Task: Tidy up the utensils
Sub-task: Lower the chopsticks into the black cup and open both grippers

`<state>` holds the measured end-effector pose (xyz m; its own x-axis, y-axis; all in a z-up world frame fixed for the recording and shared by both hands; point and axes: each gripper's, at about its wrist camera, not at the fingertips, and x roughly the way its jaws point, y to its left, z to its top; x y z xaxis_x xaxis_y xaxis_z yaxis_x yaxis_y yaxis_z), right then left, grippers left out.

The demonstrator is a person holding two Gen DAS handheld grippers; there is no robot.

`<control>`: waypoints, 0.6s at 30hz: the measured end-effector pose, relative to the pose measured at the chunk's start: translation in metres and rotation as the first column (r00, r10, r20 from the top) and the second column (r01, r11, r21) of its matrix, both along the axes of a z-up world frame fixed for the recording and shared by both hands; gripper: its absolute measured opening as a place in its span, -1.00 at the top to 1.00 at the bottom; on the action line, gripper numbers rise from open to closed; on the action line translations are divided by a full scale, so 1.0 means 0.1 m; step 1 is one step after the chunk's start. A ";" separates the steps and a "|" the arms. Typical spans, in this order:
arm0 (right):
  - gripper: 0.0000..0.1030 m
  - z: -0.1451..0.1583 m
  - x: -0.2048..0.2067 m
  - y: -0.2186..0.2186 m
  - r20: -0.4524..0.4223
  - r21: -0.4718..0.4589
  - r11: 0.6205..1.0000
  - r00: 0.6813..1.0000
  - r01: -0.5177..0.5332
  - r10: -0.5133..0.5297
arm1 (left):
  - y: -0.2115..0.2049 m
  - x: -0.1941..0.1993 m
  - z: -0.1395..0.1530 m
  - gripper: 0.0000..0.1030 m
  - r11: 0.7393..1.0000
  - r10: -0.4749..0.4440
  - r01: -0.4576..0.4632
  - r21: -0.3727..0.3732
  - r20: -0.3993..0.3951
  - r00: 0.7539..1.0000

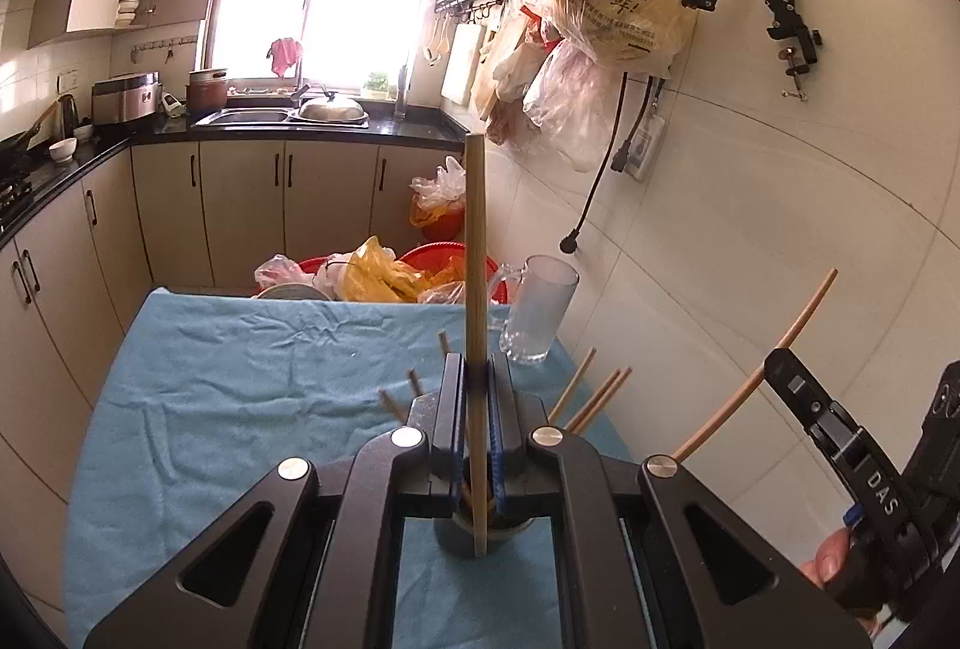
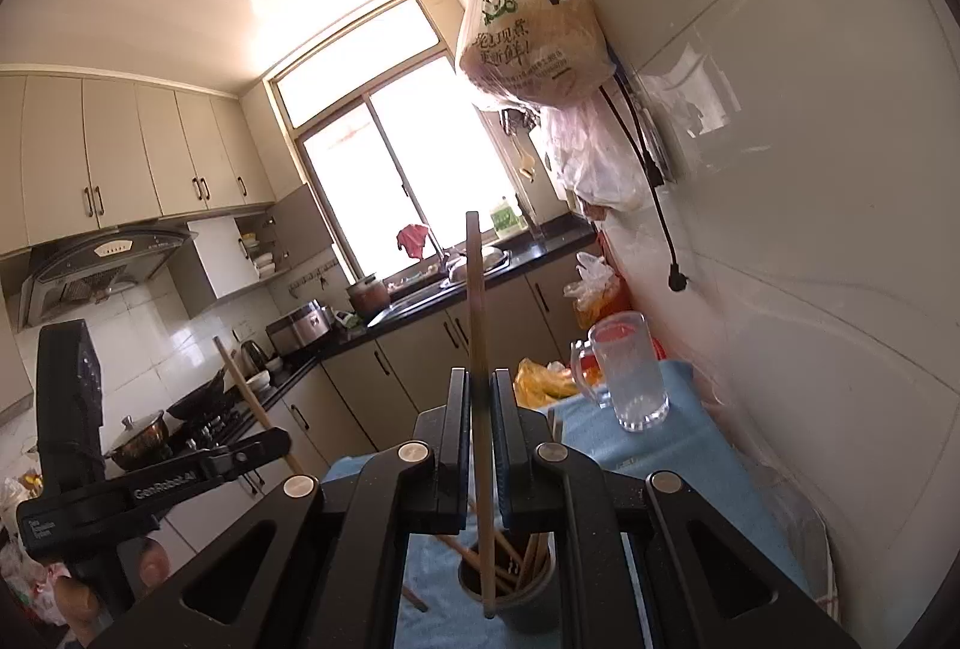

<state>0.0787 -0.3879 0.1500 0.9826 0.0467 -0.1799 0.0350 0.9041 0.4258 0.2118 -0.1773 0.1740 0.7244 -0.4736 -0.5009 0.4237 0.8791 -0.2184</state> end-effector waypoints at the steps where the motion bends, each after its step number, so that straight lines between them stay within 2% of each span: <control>1: 0.85 0.01 0.04 -0.01 0.000 -0.005 1.000 1.000 0.009 -0.009 | -0.04 0.05 0.00 0.87 1.000 -0.004 0.004 -0.005 -0.002 1.000; 8: 0.85 -0.04 0.40 -0.08 -0.023 -0.009 1.000 1.000 0.009 -0.010 | -0.22 0.34 -0.18 0.87 1.000 0.012 -0.013 -0.017 -0.036 0.999; 18: 0.85 -0.52 0.73 -0.04 -0.143 0.006 1.000 0.989 -0.024 0.025 | -0.27 0.53 -0.66 0.87 1.000 0.018 -0.015 0.025 -0.126 0.992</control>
<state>0.1513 -0.3920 0.0983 0.9451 0.0716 -0.3187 0.0740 0.9035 0.4222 0.2651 -0.2039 0.1083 0.6623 -0.4488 -0.5999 0.3792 0.8914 -0.2483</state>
